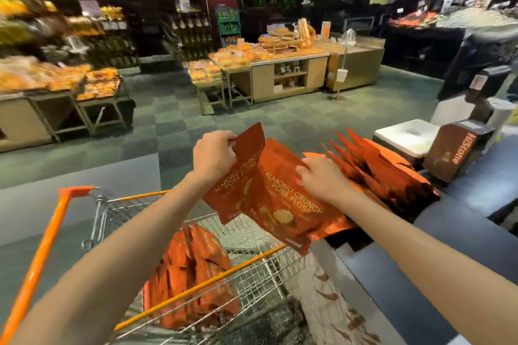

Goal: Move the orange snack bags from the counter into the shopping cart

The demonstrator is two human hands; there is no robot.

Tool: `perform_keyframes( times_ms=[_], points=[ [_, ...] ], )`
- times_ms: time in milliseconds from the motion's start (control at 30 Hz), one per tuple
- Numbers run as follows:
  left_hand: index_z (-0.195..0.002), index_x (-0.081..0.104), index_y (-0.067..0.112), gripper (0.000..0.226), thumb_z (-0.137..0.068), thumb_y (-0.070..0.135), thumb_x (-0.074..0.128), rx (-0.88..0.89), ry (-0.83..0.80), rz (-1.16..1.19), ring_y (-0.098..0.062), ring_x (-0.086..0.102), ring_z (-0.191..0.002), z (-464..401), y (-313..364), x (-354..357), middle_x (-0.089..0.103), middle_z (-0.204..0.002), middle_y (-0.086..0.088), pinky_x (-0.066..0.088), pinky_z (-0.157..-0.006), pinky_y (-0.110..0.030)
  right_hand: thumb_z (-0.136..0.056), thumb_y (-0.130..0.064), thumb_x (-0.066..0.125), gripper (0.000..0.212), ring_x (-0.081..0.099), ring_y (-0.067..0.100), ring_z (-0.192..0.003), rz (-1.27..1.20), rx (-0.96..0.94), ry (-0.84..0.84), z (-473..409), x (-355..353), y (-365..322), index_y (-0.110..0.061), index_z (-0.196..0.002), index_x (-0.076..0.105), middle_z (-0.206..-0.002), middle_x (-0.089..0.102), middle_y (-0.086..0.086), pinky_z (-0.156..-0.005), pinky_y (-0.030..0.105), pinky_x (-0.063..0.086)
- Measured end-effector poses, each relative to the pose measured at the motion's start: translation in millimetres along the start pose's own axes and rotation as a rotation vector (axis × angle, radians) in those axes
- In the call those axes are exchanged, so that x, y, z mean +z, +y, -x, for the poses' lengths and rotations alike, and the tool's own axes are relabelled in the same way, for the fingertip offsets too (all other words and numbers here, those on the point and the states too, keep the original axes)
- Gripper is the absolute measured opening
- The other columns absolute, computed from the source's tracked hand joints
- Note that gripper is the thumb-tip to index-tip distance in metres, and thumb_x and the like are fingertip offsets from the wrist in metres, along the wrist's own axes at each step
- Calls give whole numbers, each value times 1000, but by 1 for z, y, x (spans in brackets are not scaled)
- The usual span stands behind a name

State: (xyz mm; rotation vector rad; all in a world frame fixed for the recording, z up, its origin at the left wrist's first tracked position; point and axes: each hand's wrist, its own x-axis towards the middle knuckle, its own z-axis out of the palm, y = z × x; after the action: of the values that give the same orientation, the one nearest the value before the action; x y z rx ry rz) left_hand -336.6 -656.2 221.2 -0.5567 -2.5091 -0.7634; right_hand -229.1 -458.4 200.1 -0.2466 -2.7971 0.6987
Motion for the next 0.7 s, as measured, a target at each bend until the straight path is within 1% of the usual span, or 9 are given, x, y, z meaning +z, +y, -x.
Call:
perform_keyframes(
  times_ms=[100, 167, 333, 467, 567, 633, 700],
  points=[
    [-102, 73, 18, 20, -91, 18, 56, -96, 22, -51, -29, 65, -96, -4, -43, -30, 73, -101, -5, 52, -81, -37, -93, -21, 49, 25, 62, 40, -95, -47, -62, -51, -24, 25, -37, -7, -77, 63, -92, 69, 21, -76, 41, 47],
    [-103, 72, 19, 19, -91, 19, 57, -152, 31, -76, -29, 64, -97, -5, -71, -44, 73, -101, -5, 50, -80, -35, -93, -20, 49, 24, 61, 40, -98, -71, -96, -78, -37, 41, -60, -6, -82, 65, -96, 68, 23, -75, 40, 45],
    [-101, 73, 18, 19, -90, 18, 58, -219, -24, -122, -28, 64, -96, -12, -129, -60, 74, -99, -4, 49, -78, -33, -92, -20, 48, 24, 62, 40, -96, -110, -114, -151, -66, 83, -98, -7, -79, 63, -92, 69, 21, -75, 42, 46],
    [-96, 74, 19, 16, -88, 18, 60, -260, -90, -92, -28, 64, -96, -21, -170, -37, 74, -97, -4, 52, -80, -35, -93, -18, 48, 23, 61, 41, -96, -96, -94, -186, -87, 113, -107, -9, -77, 61, -95, 69, 22, -74, 40, 44],
    [-98, 74, 17, 18, -88, 17, 59, -283, -162, -55, -28, 64, -98, -28, -192, -10, 73, -100, -5, 51, -83, -37, -92, -18, 48, 26, 61, 39, -94, -96, -21, -221, -103, 132, -100, -17, -67, 51, -93, 68, 22, -72, 39, 43],
    [-99, 74, 17, 20, -88, 18, 58, -308, -202, -25, -28, 63, -100, -32, -201, 7, 73, -103, -5, 51, -86, -37, -92, -18, 48, 29, 62, 39, -91, -103, 31, -225, -113, 144, -91, -16, -62, 47, -90, 68, 22, -69, 38, 41],
    [-100, 74, 18, 21, -87, 17, 57, -339, -244, 11, -28, 62, -102, -36, -208, 25, 72, -105, -5, 50, -88, -37, -91, -17, 48, 29, 62, 37, -90, -118, 94, -240, -118, 152, -80, -14, -62, 51, -87, 68, 20, -67, 35, 36]
  ],
)
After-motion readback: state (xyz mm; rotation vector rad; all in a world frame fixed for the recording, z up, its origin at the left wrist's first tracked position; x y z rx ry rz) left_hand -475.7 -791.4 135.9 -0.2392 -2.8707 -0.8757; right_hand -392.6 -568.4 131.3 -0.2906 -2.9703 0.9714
